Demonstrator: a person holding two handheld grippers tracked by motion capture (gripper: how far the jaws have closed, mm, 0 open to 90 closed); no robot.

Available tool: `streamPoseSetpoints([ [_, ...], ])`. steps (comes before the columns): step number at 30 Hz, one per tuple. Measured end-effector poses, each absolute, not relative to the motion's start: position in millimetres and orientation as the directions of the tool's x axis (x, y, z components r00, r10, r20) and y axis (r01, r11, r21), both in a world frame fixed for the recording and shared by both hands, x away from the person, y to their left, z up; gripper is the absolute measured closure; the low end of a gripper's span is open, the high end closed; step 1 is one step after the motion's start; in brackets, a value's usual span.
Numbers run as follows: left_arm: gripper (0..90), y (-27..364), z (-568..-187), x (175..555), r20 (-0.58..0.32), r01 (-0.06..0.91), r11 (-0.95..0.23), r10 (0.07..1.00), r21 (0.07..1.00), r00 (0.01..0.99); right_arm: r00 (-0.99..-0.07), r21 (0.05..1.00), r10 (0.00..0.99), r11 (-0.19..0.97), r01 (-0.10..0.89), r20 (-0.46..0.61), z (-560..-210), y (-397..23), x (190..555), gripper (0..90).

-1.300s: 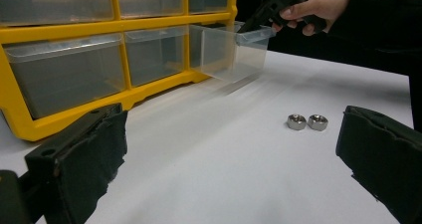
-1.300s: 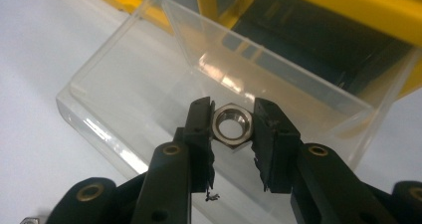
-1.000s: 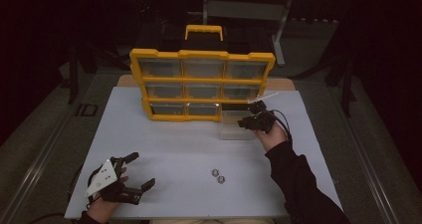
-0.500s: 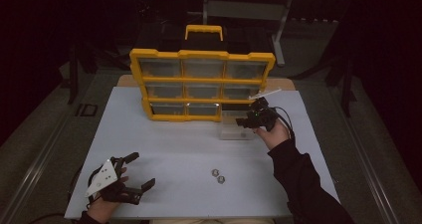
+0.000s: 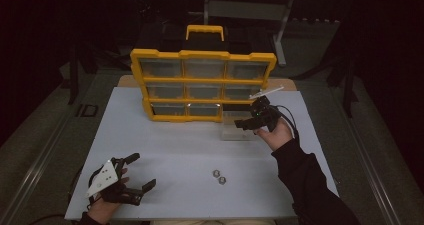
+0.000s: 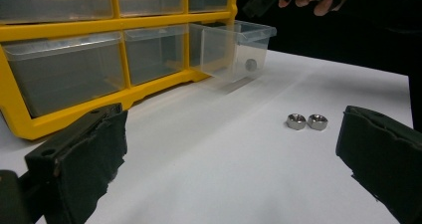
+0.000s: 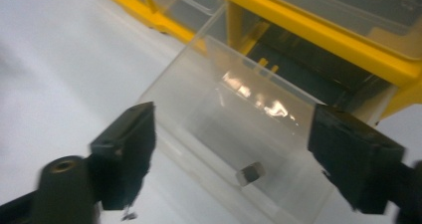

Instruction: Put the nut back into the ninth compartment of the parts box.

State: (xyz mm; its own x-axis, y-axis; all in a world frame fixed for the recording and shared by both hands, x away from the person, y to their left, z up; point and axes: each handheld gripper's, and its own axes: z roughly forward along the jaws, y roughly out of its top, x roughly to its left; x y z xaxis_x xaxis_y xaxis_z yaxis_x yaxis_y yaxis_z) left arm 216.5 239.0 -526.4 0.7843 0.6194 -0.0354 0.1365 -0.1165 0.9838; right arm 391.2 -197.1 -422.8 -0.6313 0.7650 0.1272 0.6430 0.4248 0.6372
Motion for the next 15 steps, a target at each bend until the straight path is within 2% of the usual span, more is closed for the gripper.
streamPoseSetpoints([
  [5, 0.0, 239, -526, 217, -0.036, 0.138, -0.117, 0.618, 0.983, 0.785, -0.647, 0.636, 0.748, 0.429, 0.641, 0.148, -420, -194, 386, 10.3],
  [15, 0.0, 239, -526, 217, -0.037, 0.138, -0.117, 0.618, 0.984, 0.786, -0.724, 0.673, 0.671, 0.463, 0.577, 0.159, -409, -182, 362, 9.9],
])
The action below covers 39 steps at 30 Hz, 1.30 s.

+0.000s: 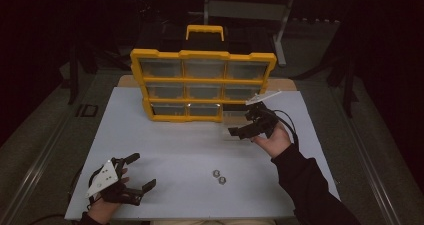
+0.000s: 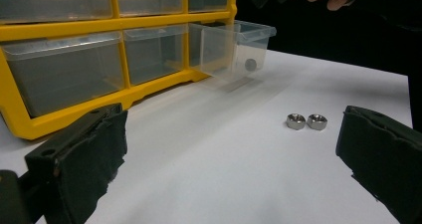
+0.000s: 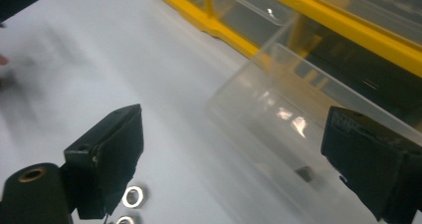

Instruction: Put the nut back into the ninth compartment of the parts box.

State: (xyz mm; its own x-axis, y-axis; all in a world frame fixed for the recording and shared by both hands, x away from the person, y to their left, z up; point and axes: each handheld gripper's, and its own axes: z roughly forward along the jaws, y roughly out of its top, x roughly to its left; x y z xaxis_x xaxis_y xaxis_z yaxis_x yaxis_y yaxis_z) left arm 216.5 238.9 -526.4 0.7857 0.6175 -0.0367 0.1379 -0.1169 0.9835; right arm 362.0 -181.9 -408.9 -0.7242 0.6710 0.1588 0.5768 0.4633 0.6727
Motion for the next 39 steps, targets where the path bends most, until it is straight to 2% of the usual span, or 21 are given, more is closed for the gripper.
streamPoseSetpoints([
  [14, 0.0, 239, -526, 216, -0.034, 0.136, -0.119, 0.617, 0.984, 0.786, -0.801, 0.723, 0.571, 0.478, 0.5, 0.177, -407, -165, 334, 10.1],
  [23, 0.0, 239, -526, 216, -0.04, 0.139, -0.114, 0.617, 0.984, 0.786, -0.874, 0.756, 0.469, 0.523, 0.393, 0.13, -420, -150, 317, 10.1],
  [32, 0.0, 239, -526, 216, -0.035, 0.136, -0.118, 0.617, 0.984, 0.786, -0.901, 0.727, 0.408, 0.574, 0.377, 0.145, -442, -136, 310, 10.5],
  [33, 0.0, 239, -526, 216, -0.037, 0.138, -0.116, 0.618, 0.984, 0.786, -0.904, 0.722, 0.404, 0.583, 0.374, 0.142, -446, -135, 309, 14.6],
  [39, 0.0, 239, -526, 216, -0.035, 0.136, -0.116, 0.617, 0.984, 0.786, -0.916, 0.682, 0.371, 0.631, 0.37, 0.153, -468, -127, 305, 18.2],
])
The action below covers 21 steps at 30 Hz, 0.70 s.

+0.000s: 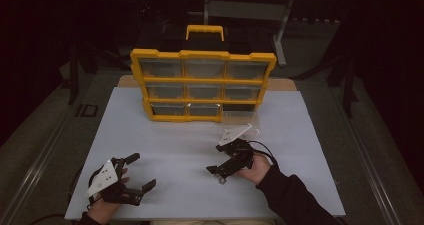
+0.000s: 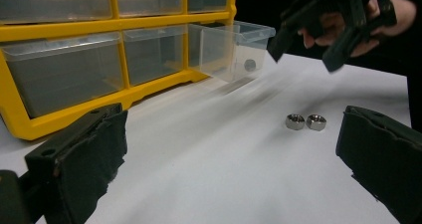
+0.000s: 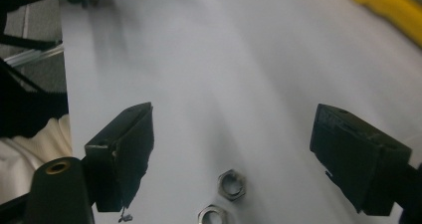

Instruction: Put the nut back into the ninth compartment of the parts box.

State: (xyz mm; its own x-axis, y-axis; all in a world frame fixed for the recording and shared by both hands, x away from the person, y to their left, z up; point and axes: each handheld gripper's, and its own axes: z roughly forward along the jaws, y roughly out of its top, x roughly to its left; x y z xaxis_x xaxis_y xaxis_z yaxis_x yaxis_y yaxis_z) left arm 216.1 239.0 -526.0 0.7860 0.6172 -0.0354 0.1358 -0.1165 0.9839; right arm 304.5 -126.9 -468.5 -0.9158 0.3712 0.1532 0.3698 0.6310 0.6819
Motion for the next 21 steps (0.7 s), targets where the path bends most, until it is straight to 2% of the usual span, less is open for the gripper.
streamPoseSetpoints([
  [1, 0.0, 239, -526, 216, -0.037, 0.137, -0.115, 0.617, 0.984, 0.786, -0.919, 0.675, 0.365, 0.642, 0.364, 0.149, -472, -126, 303, 21.6],
  [6, 0.0, 239, -526, 216, -0.035, 0.136, -0.117, 0.617, 0.984, 0.786, -0.924, 0.65, 0.358, 0.673, 0.353, 0.132, -486, -125, 299, 24.7],
  [9, 0.0, 239, -526, 216, -0.035, 0.136, -0.117, 0.617, 0.984, 0.786, -0.925, 0.638, 0.358, 0.684, 0.353, 0.128, -493, -125, 297, 33.0],
  [12, 0.0, 239, -526, 216, -0.035, 0.136, -0.117, 0.617, 0.984, 0.786, -0.925, 0.626, 0.36, 0.694, 0.355, 0.124, -499, -126, 297, 37.3],
  [21, 0.0, 239, -526, 216, -0.035, 0.136, -0.117, 0.618, 0.984, 0.785, -0.925, 0.569, 0.367, 0.741, 0.355, 0.099, -516, -123, 297, 47.3],
])
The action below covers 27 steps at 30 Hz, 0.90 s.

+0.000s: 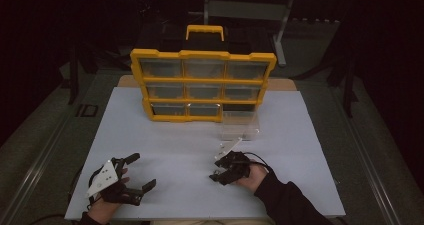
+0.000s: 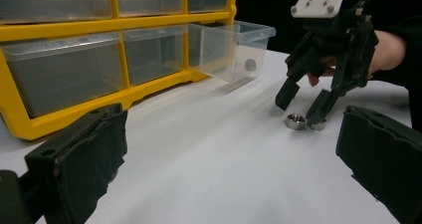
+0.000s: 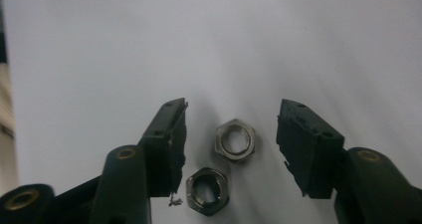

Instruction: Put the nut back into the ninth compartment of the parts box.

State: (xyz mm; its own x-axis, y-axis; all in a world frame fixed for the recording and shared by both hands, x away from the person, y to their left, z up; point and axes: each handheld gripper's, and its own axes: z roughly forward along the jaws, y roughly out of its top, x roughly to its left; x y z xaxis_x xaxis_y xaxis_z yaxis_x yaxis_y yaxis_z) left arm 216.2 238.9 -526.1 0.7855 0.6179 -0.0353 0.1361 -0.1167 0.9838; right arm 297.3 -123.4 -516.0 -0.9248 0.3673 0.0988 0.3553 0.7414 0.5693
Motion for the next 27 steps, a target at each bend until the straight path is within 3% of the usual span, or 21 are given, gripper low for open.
streamPoseSetpoints([
  [22, 0.0, 238.8, -526.2, 216.2, -0.036, 0.137, -0.117, 0.618, 0.984, 0.785, -0.927, 0.517, 0.375, 0.788, 0.335, 0.029, -521.3, -117.0, 295.3, 69.5],
  [27, 0.0, 238.8, -526.4, 216.3, -0.036, 0.137, -0.116, 0.618, 0.984, 0.785, -0.927, 0.506, 0.373, 0.795, 0.336, 0.029, -520.4, -116.1, 295.9, 70.1],
])
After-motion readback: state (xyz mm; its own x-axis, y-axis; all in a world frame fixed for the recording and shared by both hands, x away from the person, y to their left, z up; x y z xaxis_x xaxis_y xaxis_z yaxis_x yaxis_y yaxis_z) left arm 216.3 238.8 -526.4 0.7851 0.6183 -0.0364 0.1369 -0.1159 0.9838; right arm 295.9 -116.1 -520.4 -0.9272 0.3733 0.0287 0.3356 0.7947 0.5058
